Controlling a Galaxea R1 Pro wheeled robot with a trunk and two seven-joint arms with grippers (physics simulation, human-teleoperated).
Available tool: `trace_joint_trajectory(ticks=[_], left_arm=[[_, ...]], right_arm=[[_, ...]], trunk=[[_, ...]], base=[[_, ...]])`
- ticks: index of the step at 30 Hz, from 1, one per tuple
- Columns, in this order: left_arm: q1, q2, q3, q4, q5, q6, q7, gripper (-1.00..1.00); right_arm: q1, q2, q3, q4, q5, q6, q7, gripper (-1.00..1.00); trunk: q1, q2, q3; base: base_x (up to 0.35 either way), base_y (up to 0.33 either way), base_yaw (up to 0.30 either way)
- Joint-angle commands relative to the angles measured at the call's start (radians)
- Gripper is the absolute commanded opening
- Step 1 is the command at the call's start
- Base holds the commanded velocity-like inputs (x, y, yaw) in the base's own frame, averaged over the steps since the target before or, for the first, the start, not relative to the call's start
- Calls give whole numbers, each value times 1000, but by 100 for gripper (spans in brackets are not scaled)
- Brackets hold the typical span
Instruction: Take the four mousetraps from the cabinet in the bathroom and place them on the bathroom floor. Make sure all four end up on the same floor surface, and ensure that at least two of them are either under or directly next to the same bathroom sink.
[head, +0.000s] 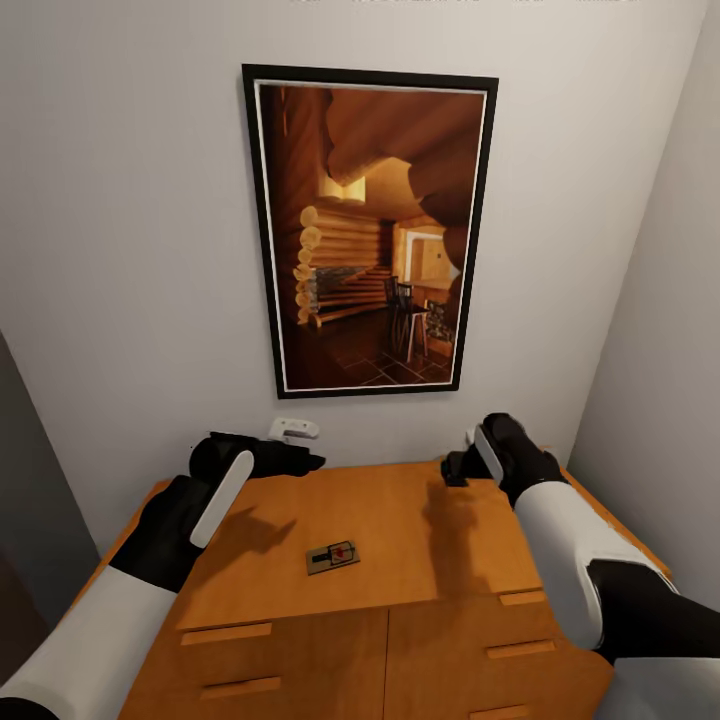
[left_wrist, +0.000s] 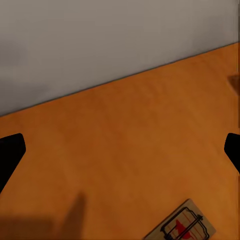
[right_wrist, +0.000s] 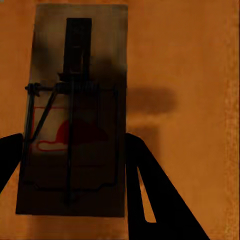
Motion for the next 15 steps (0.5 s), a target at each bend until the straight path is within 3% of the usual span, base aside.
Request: trace_joint_trajectory(ticks=[1, 5, 15], left_arm=[[-1, 0, -2, -1, 5, 3, 5, 100], [-1, -2, -2, -1, 5, 3, 5, 100], [-1, -2, -1, -3, 6, 4, 5, 100]], right_arm=[[0, 1, -9, -74, 4, 43, 0, -100], [0, -1, -9, -192, 5, 43, 0, -100], [0, 0, -7, -229, 6, 43, 0, -100]], trunk=[[0, -1, -2], [0, -1, -2], [0, -1, -2]], base=[[0, 0, 0], [0, 0, 0], [0, 0, 0]])
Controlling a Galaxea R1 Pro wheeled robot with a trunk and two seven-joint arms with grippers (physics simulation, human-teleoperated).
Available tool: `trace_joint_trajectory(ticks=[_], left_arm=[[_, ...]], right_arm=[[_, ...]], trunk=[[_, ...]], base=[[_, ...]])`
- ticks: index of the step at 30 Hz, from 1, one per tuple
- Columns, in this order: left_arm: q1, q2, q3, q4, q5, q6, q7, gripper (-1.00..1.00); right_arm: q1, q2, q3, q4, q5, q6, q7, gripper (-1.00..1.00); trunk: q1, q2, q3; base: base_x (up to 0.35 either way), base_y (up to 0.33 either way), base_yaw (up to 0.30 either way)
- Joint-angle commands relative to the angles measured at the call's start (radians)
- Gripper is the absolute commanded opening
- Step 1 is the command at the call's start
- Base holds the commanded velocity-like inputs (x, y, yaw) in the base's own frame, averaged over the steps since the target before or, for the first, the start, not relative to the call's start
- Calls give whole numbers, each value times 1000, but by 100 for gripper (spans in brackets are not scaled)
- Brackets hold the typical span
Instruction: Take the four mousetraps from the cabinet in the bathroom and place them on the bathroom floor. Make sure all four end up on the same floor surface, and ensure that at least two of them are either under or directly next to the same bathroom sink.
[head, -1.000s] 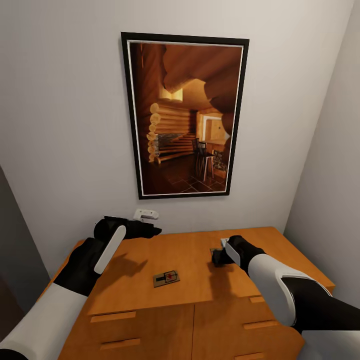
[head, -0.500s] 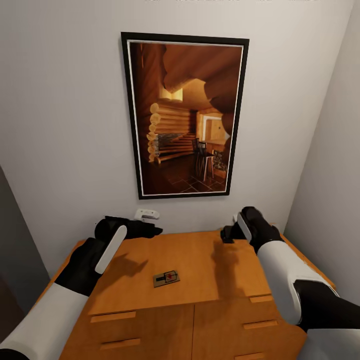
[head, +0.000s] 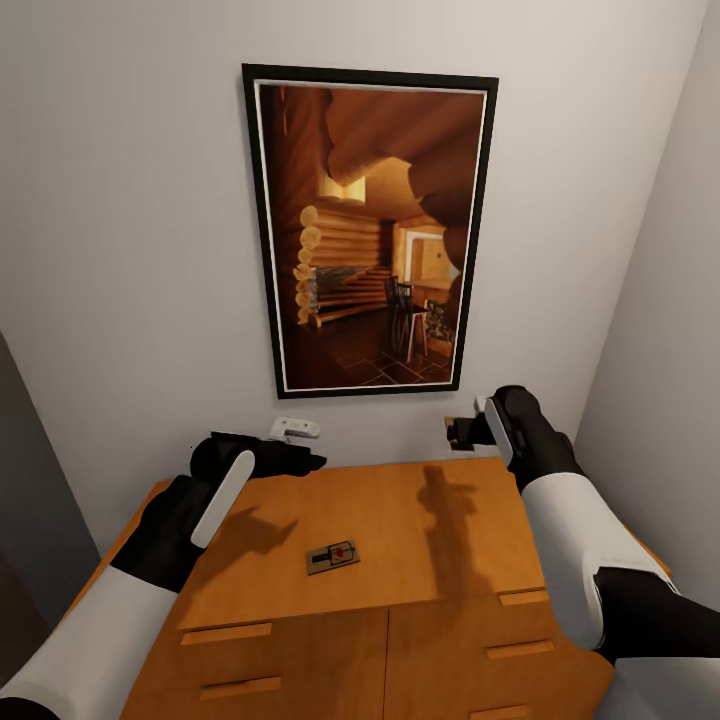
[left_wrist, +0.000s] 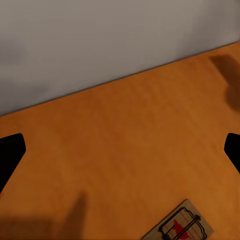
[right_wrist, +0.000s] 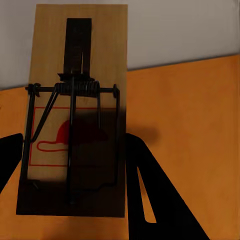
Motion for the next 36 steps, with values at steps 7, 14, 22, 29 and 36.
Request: trace_joint_trajectory(ticks=[7, 14, 22, 29, 36], left_arm=[[-1, 1, -2, 0, 10, 6, 4, 100], [-1, 1, -3, -1, 9, 7, 2, 100], [-17, -26, -20, 38, -25, 0, -38, 100], [8, 14, 20, 78, -10, 3, -17, 100], [10, 27, 35, 109, 23, 4, 14, 100]], right_arm=[[-1, -7, -1, -8, 6, 4, 4, -100], [-1, -61, 0, -9, 3, 4, 29, -100], [-1, -111, 3, 30, 66, -26, 59, -100], [-1, -114, 1, -1, 119, 4, 48, -100], [-1, -122, 0, -12, 132, 4, 51, -100]], trunk=[[0, -1, -2], [0, -1, -2], [0, -1, -2], [0, -1, -2], [0, -1, -2]], base=[[0, 0, 0], [0, 0, 0], [0, 0, 0], [0, 0, 0], [0, 0, 0]])
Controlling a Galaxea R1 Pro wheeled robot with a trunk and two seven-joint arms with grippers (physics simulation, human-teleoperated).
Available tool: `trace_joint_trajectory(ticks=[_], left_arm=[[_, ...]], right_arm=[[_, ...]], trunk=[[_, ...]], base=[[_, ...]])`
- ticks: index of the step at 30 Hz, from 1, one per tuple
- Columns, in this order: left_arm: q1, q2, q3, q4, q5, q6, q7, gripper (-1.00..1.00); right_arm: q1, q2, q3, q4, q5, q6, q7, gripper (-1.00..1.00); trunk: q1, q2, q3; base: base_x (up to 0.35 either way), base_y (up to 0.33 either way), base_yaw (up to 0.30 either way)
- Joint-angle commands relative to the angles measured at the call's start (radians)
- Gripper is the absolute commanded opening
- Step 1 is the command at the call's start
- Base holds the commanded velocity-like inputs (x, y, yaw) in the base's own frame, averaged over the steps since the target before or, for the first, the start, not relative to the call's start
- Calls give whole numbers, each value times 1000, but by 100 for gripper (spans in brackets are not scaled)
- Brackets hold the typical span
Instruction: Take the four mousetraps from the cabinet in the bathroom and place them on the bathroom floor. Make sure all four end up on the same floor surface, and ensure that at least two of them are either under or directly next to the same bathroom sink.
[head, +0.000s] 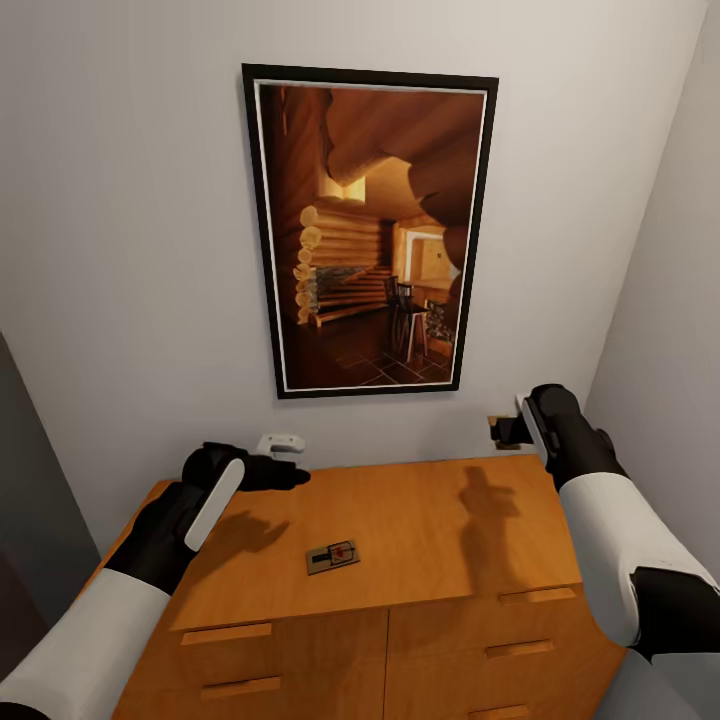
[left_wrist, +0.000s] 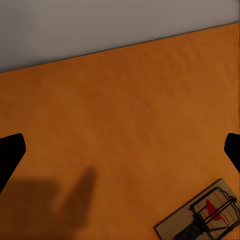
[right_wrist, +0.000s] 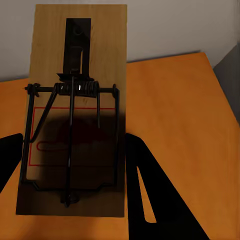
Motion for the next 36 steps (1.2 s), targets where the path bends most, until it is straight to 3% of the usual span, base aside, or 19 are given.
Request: trace_joint_trajectory(ticks=[1, 13, 19, 20, 21, 26, 28, 29, 33, 36], left_arm=[[-1, 1, -2, -1, 12, 3, 6, 100], [-1, 17, -37, -17, 7, 14, -28, 100], [-2, 35, -71, -42, -27, 14, -61, 100], [-2, 35, -265, -44, -132, 14, -287, 100], [-2, 35, -272, -46, -169, 14, -314, 100], [-2, 35, -283, -50, -282, 14, -461, 100], [-2, 32, -284, -51, -359, 12, -542, 100], [-2, 29, -284, -51, -381, 12, -560, 100], [-2, -9, -285, -45, -525, 9, -673, 100], [-2, -30, -285, -42, -594, 7, -723, 100]], right_arm=[[-1, -1, -2, -1, 4, 4, 2, -100], [-1, -20, -5, -3, 8, 4, 3, -100], [-1, -39, -5, -2, 8, 4, 3, -100], [-1, -39, -5, -2, 8, 4, 3, -100], [-1, -40, -5, -2, 8, 4, 3, -100], [-1, -41, -4, -2, 8, 4, 3, -100], [-1, -41, -4, -2, 9, 4, 3, -100], [-1, -41, -4, -2, 9, 4, 3, -100], [-1, -41, -4, -2, 10, 4, 3, -100], [-1, -41, -4, -2, 10, 4, 2, -100]], trunk=[[0, -1, -2], [0, -1, -2], [0, -1, -2], [0, -1, -2], [0, -1, -2], [0, -1, -2], [0, -1, -2], [0, -1, -2], [0, -1, -2], [0, -1, -2]], base=[[0, 0, 0], [0, 0, 0], [0, 0, 0], [0, 0, 0], [0, 0, 0], [0, 0, 0], [0, 0, 0], [0, 0, 0], [0, 0, 0], [0, 0, 0]])
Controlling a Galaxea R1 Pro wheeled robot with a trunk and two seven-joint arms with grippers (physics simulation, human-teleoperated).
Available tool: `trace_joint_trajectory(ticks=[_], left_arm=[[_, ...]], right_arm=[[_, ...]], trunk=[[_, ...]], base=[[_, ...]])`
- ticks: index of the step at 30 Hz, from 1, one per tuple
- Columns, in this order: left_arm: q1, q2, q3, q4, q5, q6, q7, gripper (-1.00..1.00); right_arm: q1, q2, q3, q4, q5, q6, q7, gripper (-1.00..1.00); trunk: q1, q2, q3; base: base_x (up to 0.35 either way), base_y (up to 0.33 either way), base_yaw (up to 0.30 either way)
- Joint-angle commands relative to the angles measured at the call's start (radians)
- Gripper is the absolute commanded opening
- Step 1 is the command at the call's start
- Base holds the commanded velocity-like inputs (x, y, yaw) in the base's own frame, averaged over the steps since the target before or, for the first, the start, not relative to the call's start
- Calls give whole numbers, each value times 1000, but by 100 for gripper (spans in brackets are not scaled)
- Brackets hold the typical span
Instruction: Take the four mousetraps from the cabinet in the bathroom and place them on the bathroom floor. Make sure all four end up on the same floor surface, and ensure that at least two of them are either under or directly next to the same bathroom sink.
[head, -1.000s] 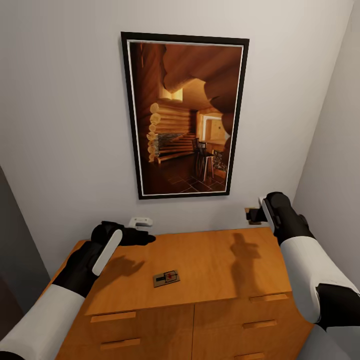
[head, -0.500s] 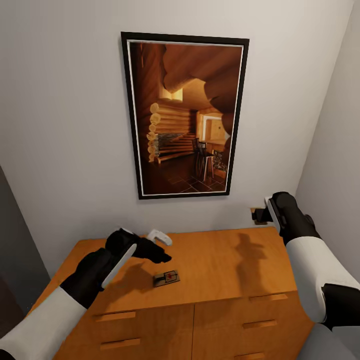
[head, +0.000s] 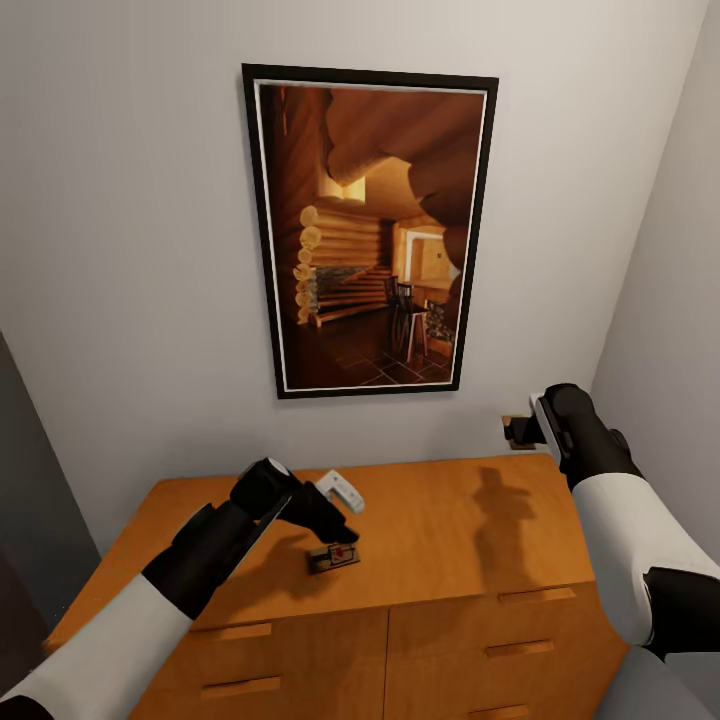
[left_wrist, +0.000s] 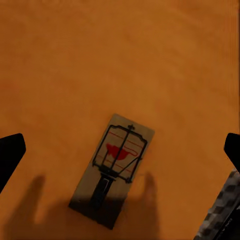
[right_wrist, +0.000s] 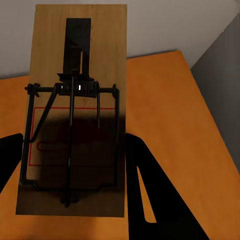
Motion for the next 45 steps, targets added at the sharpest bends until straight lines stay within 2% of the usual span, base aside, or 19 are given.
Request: trace_joint_trajectory(ticks=[1, 4, 13, 15, 18, 21, 26, 37, 45], left_arm=[[-1, -5, -1, 0, -38, 1, -28, 100], [-1, -10, 0, 1, -74, 0, -59, 100], [-1, -13, 2, 4, -89, -3, -79, 100], [-1, -13, 2, 13, -89, -4, -81, 100], [-1, -12, 2, 35, -93, -9, -82, 100], [-1, -11, 2, 63, -92, -52, -83, 100], [-1, -17, 3, 117, -93, -126, -119, 100], [-2, -10, 2, 139, -100, -156, -182, 100], [-2, 2, 3, 150, -95, -157, -189, 100]], right_arm=[[-1, 0, -1, -1, 3, 4, 2, -100], [-1, 0, -1, 0, 3, 4, 2, -100], [-1, -2, -2, 1, 3, 4, 1, -100], [-1, -10, -3, 1, 3, 4, 1, -100], [-1, -39, -1, 2, -2, 4, 2, -100], [-1, -63, 0, 2, -6, 4, 8, -100], [-1, -80, 0, 5, -6, 4, 14, -100], [-1, -87, 1, 12, -3, 4, 15, -100], [-1, -88, 2, 16, -4, 4, 16, -100]], trunk=[[0, -1, -2], [0, -1, -2], [0, -1, -2], [0, -1, -2], [0, -1, -2], [0, -1, -2], [0, -1, -2], [0, -1, -2], [0, -1, -2]], base=[[0, 0, 0], [0, 0, 0], [0, 0, 0], [0, 0, 0], [0, 0, 0], [0, 0, 0], [0, 0, 0], [0, 0, 0], [0, 0, 0]])
